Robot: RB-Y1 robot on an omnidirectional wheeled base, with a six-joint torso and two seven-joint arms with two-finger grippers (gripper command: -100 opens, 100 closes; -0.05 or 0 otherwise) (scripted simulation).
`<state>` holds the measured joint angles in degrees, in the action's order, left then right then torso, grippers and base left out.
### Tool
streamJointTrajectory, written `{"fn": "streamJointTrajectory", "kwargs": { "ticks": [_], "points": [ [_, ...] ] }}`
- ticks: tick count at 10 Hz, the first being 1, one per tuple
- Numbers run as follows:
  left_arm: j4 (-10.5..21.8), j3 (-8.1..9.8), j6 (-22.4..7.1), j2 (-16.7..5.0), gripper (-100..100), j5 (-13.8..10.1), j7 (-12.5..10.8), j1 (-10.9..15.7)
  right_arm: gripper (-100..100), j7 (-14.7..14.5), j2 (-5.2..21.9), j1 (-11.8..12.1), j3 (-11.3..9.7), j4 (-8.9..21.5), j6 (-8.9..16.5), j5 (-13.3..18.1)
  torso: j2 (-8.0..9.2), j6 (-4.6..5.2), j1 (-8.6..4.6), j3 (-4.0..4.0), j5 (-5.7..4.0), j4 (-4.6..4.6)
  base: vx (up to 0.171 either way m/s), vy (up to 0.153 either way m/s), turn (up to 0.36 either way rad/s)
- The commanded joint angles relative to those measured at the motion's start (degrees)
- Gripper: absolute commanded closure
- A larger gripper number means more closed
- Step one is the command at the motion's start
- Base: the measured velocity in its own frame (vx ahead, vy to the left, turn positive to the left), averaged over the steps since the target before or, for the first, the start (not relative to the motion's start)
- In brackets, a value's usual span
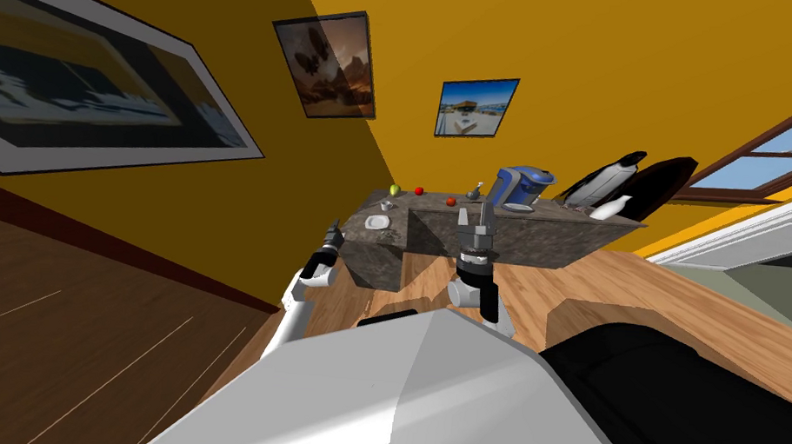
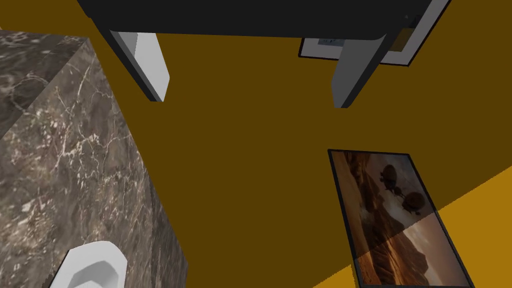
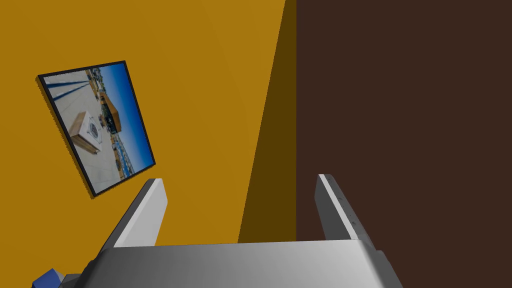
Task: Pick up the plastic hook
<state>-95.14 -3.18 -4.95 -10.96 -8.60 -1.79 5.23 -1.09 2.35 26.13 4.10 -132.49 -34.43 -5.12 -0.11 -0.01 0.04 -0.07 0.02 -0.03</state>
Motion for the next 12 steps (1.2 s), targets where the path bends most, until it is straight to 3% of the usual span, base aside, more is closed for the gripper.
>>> {"fn": "streamJointTrajectory", "kwargs": {
  "ticks": [1,2,4,5,7,8,9,10,11,12],
  "points": [
    [0.42,-0.1,-2.33,-0.07,-100,-0.14,0.01,0.52,0,0.0,0.0,0.0,0.0,0.0,0.0,0.0,0.0,0.0,0.0,0.0,0.0,0.0,0.015,0.006,0.0],
    [3.24,-0.33,-4.3,-0.26,-100,-1.05,-0.01,3.33,0,0.0,0.0,0.0,0.0,0.0,0.0,0.0,0.04,-0.01,-0.03,0.02,-0.01,0.0,0.023,0.011,-0.02],
    [4.02,-0.33,-6.3,-0.26,-100,-1.05,-0.01,3.97,0,0.0,0.0,0.0,0.0,0.0,0.0,0.0,0.02,-0.01,-0.02,0.01,0.0,0.0,0.014,0.01,-0.005],
    [6.8,-0.53,-8.35,-0.34,-100,-1.94,-0.03,6.45,0,0.0,0.0,0.0,0.0,0.0,0.0,0.0,0.05,-0.01,-0.04,0.03,-0.01,0.01,0.018,0.009,-0.019],
    [7.71,-0.53,-10.34,-0.34,-100,-1.94,-0.03,7.46,0,0.0,0.0,0.0,0.0,0.0,0.0,0.0,0.02,-0.01,-0.04,0.01,-0.01,0.0,0.017,0.006,-0.008],
    [10.49,-0.69,-12.34,-0.31,-100,-2.79,-0.04,10.15,0,0.0,0.0,0.0,0.0,0.0,0.0,0.0,0.05,-0.01,-0.06,0.03,-0.01,0.01,0.02,0.002,-0.021],
    [11.22,-0.69,-14.28,-0.31,-100,-2.79,-0.04,10.98,0,0.0,0.0,0.0,0.0,0.0,0.0,0.0,0.03,0.0,-0.06,0.02,-0.02,0.01,0.025,0.007,-0.014],
    [11.46,-0.69,-14.42,-0.31,-100,-2.79,-0.04,10.98,0,0.0,0.0,0.0,0.0,0.0,0.0,0.0,0.01,-0.01,-0.05,0.0,-0.01,0.0,0.013,0.004,-0.001],
    [14.04,-0.83,-16.96,-0.17,-100,-3.62,-0.04,13.77,0,0.0,0.0,0.0,0.0,0.0,0.0,0.0,0.04,-0.01,-0.06,0.02,-0.01,0.0,0.019,0.003,-0.024],
    [15.24,-0.83,-18.12,-0.17,-100,-3.62,-0.04,14.5,0,0.0,0.0,0.0,0.0,0.0,0.0,0.0,0.02,0.0,-0.07,0.01,-0.02,0.0,0.023,0.003,-0.017]
  ]
}}
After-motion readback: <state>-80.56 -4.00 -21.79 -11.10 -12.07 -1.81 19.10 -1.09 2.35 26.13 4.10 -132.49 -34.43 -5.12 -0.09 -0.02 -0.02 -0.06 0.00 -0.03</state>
